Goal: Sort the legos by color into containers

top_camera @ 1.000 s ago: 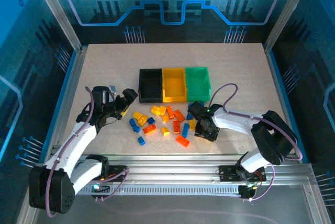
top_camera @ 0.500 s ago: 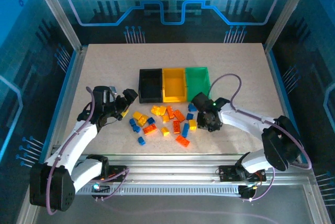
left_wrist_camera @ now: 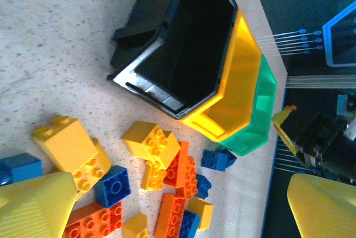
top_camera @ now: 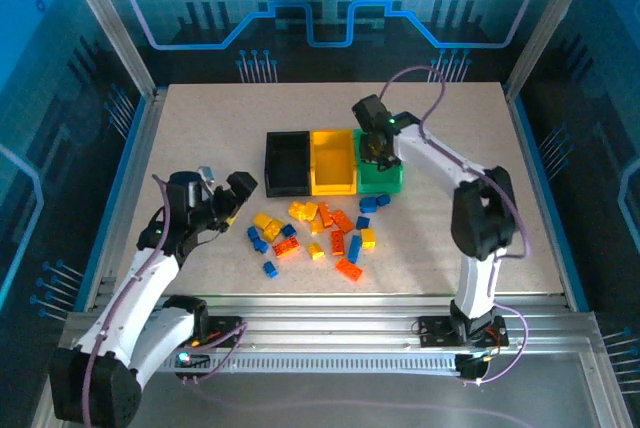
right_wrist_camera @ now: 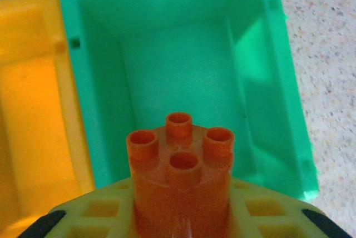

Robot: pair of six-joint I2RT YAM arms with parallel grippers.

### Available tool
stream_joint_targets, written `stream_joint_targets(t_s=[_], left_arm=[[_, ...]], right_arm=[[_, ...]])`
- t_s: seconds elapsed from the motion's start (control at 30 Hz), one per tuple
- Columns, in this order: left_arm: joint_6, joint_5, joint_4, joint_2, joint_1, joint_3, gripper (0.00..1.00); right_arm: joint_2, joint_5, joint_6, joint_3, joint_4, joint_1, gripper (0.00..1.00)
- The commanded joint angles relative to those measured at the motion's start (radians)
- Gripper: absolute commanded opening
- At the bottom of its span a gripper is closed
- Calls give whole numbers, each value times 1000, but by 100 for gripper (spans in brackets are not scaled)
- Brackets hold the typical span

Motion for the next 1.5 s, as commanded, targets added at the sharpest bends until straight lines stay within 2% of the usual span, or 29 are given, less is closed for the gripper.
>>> stream_joint_targets(t_s=[0.0, 0.07, 0.13, 0.37, 0.5, 0.73, 0.8, 0.9, 1.1, 1.23, 1.33, 1.47], left_arm=[[37, -29, -108, 6, 6, 24, 99], [46, -20, -110, 15, 6, 27, 99], [55, -13, -107, 22, 7, 31, 99], [98, -8, -116, 36, 6, 71, 99], [117, -6, -131, 42, 5, 90, 99], [140, 2, -127, 40, -14, 87, 99], [154, -5, -125, 46, -44, 89, 99], [191, -36, -137, 73, -122, 100, 87], [262, -208, -319, 142, -270, 126, 79], [229, -242, -381, 143, -288, 82, 61], [198, -232, -406, 124, -332, 58, 65], [172, -294, -495, 156, -486, 74, 70]], right_arm=[[86, 54, -13, 129, -113, -12, 39], [110, 53, -6, 160, -115, -17, 44], [115, 42, -1, 181, -112, -21, 54], [35, 8, -2, 168, -86, -15, 63], [-106, -41, -10, 18, -26, 20, 66], [-359, -106, -3, -352, 60, 112, 69], [-419, -111, 9, -444, 77, 135, 69], [-491, -106, 14, -552, 96, 168, 67], [-561, -68, 46, -666, 100, 224, 66], [-580, -62, 65, -705, 111, 230, 66], [-590, -53, 66, -721, 116, 230, 66], [-602, -40, 62, -733, 125, 229, 66]])
